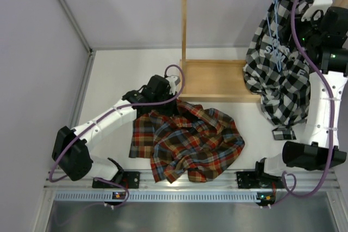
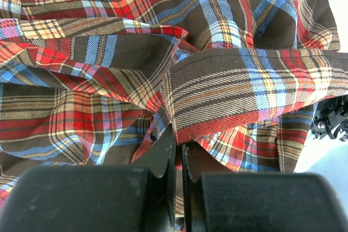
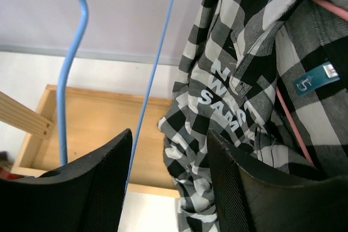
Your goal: Place the shirt on the hanger
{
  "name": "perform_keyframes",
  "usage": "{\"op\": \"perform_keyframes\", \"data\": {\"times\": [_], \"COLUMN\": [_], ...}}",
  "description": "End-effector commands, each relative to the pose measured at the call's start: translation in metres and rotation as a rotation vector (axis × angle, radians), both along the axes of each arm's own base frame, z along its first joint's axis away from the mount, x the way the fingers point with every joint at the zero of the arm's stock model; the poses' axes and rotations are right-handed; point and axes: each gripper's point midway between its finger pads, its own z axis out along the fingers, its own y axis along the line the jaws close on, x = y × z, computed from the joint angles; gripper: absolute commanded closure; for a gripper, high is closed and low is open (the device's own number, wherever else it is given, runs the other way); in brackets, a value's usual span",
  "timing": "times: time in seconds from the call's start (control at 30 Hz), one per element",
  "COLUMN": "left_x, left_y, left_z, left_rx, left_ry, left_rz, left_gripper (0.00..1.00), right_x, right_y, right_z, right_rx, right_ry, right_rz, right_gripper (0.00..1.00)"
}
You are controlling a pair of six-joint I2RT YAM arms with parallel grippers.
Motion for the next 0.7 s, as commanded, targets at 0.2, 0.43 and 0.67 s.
{"op": "perform_keyframes", "data": {"times": [0.2, 0.43, 0.67], "left_x": [-0.001, 0.004, 0.007], "left_y": [0.003, 0.006, 0.007], "left_z": [0.004, 0.007, 0.015], "left_rx": [-0.004, 0.001, -0.039], "left_ry": [-0.03, -0.053, -0.104], "left_rz": [-0.004, 0.027, 0.049], "left_gripper": [1.0, 1.0, 1.0], "right_x": [-0.053, -0.055, -0.037], "right_y": [0.014, 0.068, 0.094], "right_z": [0.085, 0.071, 0.054], "right_rx": [0.117, 0.196, 0.227], "right_ry": [-0.327, -0.299, -0.208], "right_rz": [-0.031, 0.139, 0.03], "right_gripper": [0.46, 0.41, 0.25]}}
